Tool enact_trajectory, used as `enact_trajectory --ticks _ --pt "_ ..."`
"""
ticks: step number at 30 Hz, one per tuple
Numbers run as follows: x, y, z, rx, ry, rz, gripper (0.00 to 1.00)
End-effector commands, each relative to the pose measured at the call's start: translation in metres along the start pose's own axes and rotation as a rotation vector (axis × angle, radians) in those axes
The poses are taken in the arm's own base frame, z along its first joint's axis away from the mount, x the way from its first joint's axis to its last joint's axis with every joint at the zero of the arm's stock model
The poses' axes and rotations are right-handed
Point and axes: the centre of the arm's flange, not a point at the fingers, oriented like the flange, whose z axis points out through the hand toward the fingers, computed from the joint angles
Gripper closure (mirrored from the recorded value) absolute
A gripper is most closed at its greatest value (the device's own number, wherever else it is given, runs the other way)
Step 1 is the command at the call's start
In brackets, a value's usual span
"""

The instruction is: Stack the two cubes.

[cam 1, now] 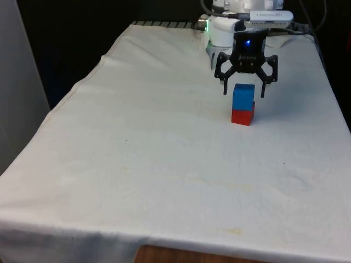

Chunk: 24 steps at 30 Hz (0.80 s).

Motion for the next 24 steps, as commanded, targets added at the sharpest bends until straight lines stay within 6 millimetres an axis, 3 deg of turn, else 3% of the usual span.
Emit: enact_trajectory --ticks 1,17,24 --pt "0.0 0.0 0.0 0.0 0.001 0.0 0.0" --pt "0.011 0.001 -0.061 -0.01 0.01 0.012 0.0" --pt "0.013 0.001 -0.076 -0.016 0.002 0.016 0.0"
